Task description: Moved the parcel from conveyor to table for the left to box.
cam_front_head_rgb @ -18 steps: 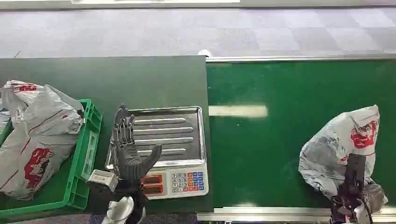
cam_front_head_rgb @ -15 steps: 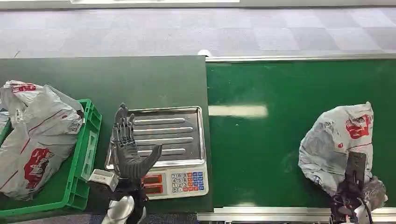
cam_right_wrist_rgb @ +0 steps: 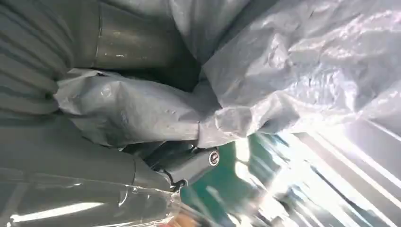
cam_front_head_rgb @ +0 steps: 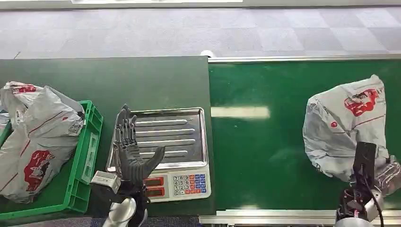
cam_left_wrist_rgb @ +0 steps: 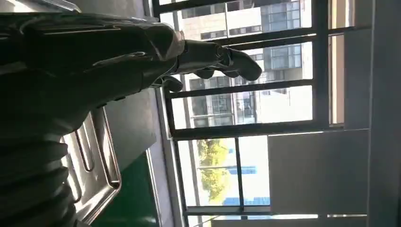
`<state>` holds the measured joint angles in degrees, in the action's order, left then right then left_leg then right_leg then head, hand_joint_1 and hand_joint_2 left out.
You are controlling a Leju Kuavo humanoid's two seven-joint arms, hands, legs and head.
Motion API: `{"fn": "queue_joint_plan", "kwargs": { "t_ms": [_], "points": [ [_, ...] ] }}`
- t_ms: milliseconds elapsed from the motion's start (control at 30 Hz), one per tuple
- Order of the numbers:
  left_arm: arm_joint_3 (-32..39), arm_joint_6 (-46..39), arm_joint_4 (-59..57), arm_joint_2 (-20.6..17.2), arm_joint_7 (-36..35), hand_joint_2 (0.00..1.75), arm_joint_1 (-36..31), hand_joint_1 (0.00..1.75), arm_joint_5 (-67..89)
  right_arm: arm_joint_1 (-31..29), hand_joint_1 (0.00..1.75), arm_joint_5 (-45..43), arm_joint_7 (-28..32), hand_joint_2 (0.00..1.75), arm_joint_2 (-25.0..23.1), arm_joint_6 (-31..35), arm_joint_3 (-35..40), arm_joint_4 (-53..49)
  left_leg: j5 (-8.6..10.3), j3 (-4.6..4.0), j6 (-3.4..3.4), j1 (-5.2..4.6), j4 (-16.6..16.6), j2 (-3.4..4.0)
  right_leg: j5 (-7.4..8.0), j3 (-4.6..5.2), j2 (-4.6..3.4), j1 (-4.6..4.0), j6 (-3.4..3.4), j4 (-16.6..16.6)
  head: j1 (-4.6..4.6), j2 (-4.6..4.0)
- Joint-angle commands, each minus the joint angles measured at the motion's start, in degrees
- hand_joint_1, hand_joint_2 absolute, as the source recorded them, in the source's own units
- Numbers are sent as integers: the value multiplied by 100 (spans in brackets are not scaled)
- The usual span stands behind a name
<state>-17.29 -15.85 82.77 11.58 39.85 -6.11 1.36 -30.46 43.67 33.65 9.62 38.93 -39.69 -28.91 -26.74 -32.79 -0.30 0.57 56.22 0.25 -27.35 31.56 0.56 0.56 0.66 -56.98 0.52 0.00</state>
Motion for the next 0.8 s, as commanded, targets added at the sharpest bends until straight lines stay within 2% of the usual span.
{"fn": "queue_joint_plan", "kwargs": {
  "t_ms": [33,133,233,333,433,600,667,767,800],
  "points": [
    [380,136,-199,-95,15,175,-149,0,-6,137,175,-190,74,175,-807,-245,237,-3110,2,2,-2,-5,-6,15,4,10,-19,5,-5,-2,2,0],
    [492,128,-70,37,15,175,-72,0,71,460,175,-556,82,175,-893,-334,471,-3759,2,4,0,-4,-7,8,2,6,-12,4,-4,2,-4,0],
    [521,65,41,56,15,175,36,0,125,577,175,-719,71,175,-972,-413,672,-3856,-1,1,-1,-2,-3,10,1,7,-14,1,-4,0,2,0],
    [519,19,202,-54,15,175,224,0,109,202,175,-823,27,175,-888,-811,1054,-3190,-1,4,-1,-3,-7,29,6,10,-33,2,-3,2,-2,0],
    [529,76,191,-186,15,175,156,0,35,-414,175,-434,-145,175,-811,-1316,1758,-2076,0,5,-1,-5,-11,69,18,20,-73,4,-4,-1,0,0],
    [529,76,191,-186,15,175,156,0,35,-414,175,-434,-145,175,-811,-1316,1758,-2076,4,10,-2,-2,-6,25,7,7,-29,1,-7,-1,0,0],
    [530,83,79,-223,15,175,-18,0,12,-776,175,2,-365,175,-977,-1660,2299,-1362,10,7,-1,1,-6,16,8,7,-17,-1,-7,1,-2,0],
    [476,-58,17,-264,15,175,-97,0,54,-1243,175,282,-369,175,-1512,-1884,2896,-457,3,10,0,-1,-7,63,18,15,-68,-1,-8,-5,-2,0],
    [535,-99,17,-253,15,175,-78,0,2,-1341,175,617,-210,175,-1822,-2113,3405,-155,2,14,-2,-1,-10,90,21,18,-93,-2,-10,-7,-2,0]
  ]
}}
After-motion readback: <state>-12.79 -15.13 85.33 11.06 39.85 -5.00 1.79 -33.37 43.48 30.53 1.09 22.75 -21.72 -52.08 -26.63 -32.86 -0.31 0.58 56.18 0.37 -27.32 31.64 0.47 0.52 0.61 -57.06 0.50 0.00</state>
